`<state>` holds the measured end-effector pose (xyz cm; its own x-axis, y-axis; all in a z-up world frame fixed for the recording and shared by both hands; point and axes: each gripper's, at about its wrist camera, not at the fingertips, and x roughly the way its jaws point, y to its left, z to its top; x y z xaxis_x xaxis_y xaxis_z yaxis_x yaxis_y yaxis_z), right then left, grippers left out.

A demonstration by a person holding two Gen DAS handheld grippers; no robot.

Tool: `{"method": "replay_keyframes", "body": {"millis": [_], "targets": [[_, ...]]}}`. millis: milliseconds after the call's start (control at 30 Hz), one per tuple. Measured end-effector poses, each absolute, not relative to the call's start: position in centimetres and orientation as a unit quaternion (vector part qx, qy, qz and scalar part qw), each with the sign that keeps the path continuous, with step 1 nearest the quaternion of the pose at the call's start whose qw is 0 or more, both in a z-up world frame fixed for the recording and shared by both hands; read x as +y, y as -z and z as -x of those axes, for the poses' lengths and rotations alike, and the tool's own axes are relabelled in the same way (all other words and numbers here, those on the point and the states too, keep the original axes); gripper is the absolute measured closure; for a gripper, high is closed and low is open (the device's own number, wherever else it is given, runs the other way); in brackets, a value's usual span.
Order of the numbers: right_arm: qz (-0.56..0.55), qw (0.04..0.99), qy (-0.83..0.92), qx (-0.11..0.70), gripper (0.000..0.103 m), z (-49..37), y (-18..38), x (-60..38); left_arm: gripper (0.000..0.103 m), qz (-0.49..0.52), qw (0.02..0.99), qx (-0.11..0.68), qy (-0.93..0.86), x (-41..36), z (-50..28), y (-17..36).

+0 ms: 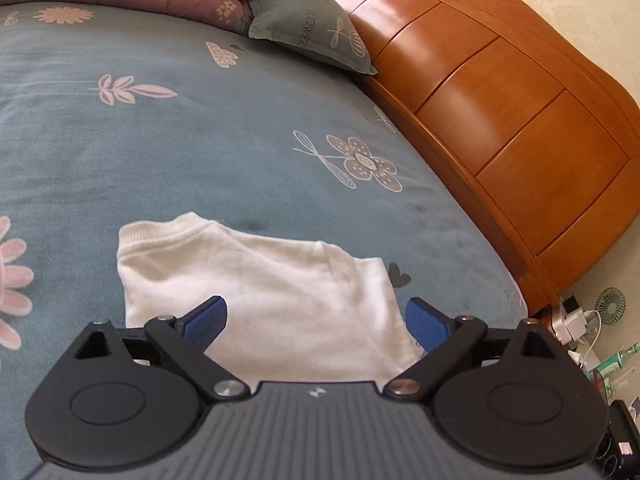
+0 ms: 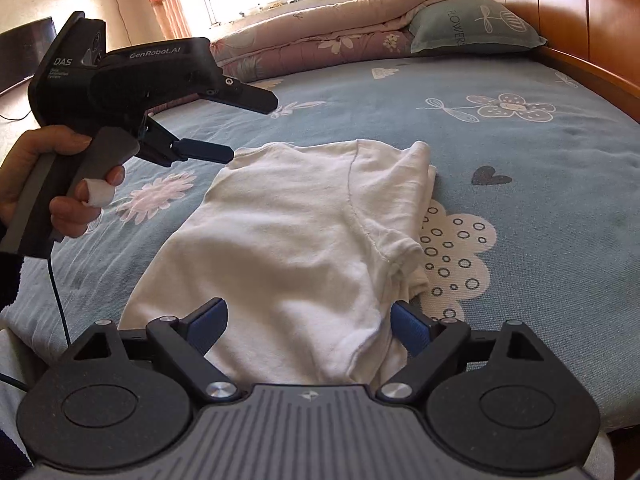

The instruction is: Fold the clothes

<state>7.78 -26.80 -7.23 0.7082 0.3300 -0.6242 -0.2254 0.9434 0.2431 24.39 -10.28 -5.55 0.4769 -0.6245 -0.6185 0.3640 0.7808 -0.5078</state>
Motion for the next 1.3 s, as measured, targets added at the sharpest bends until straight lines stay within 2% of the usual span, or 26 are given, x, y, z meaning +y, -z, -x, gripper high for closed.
{"method": "replay_keyframes", "body": {"millis": [100,300,467,733,867,933,1133,1300], "targets": [[-0.070,0.922,-0.152,0.349,0.011,-7.5,6.9,-26.5,0.009,0.142,0.842,0.449,0.264,-10.7,-25.1,7.7],[-0.063,0.928,-0.158,0.330,0.011,-6.3,5.4,-26.5,0.008,0.157,0.860,0.406,0.267,-9.8,-25.4,5.4],[-0.056,0.932,-0.162,0.320,0.011,-6.4,4.6,-26.1,0.008,0.139,0.853,0.435,0.252,-10.5,-27.5,7.1],[-0.049,0.935,-0.177,0.303,0.009,-10.1,3.7,-26.2,0.008,0.146,0.859,0.422,0.249,-8.7,-23.8,5.1],[-0.066,0.920,-0.179,0.344,0.009,-13.2,6.1,-25.9,0.008,0.167,0.859,0.423,0.236,-7.1,-22.5,5.2],[-0.062,0.917,-0.176,0.352,0.009,-13.0,7.1,-26.0,0.008,0.175,0.858,0.424,0.231,-6.3,-22.1,5.3],[-0.100,0.921,-0.177,0.332,0.006,-10.9,5.0,-28.0,0.008,0.212,0.847,0.431,0.227,-4.6,-20.6,5.7],[-0.110,0.919,-0.195,0.323,0.005,-10.5,4.0,-28.1,0.007,0.254,0.818,0.428,0.290,-5.4,-18.5,5.7]]}}
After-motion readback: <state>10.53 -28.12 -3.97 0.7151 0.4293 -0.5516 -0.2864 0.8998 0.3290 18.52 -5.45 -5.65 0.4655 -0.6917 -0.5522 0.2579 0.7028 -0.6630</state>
